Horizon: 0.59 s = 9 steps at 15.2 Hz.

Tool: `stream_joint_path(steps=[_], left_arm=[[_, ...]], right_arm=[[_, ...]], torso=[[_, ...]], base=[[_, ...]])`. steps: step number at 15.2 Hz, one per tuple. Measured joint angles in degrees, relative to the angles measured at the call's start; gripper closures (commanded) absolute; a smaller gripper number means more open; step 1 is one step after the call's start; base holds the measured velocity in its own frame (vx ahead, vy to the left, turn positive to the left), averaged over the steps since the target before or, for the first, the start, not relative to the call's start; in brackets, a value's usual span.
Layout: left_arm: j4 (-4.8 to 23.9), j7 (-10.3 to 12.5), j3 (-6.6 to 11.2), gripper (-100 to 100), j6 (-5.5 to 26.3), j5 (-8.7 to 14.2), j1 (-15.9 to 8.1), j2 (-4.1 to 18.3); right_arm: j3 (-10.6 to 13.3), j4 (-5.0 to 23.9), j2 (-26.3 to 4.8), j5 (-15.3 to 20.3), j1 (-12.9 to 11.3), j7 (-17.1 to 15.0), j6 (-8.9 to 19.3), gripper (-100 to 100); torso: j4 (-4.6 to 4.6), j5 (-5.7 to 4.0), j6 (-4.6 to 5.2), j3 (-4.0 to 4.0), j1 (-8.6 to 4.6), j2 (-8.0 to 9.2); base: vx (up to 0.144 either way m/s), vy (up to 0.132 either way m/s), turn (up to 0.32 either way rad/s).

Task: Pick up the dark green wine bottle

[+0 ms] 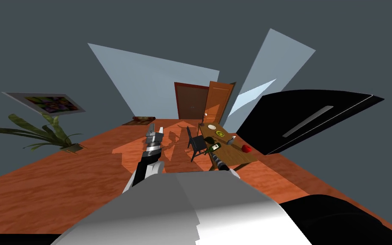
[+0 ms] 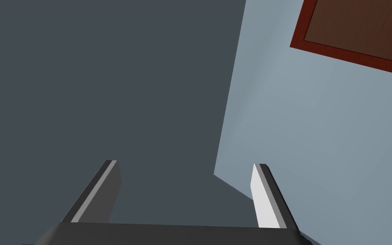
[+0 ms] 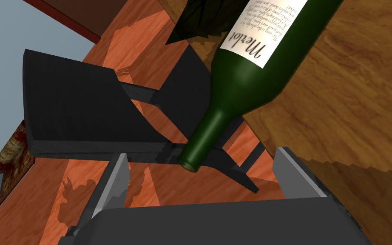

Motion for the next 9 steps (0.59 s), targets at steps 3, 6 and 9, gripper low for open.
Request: stream_joint_path(steps=[3,6,9], left_arm=[[0.0,0.0,0.0,0,0.0,0.0,0.0,0.0],[0.0,0.0,0.0,0,0.0,0.0,0.0,0.0],[0.0,0.0,0.0,0,0.0,0.0,0.0,0.0]], right_arm=[[0.4,0.8,-0.4,-3.5,0.0,-0.4,0.6,-100],[0.7,2.3,-0.6,-7.1,-0.1,-0.7,1.7,-100],[1.2,3.9,-1.0,-10.9,-0.3,-1.2,2.6,-100]], torso=[[0.0,0.0,-0.01,0.01,-0.01,0.03],[-0.01,0.0,-0.01,-0.02,-0.01,-0.03],[-0.01,0.0,-0.01,-0.02,-0.02,-0.03]], base=[[0.06,0.016,-0.011],[0.079,0.018,-0.036],[0.078,0.018,-0.027]])
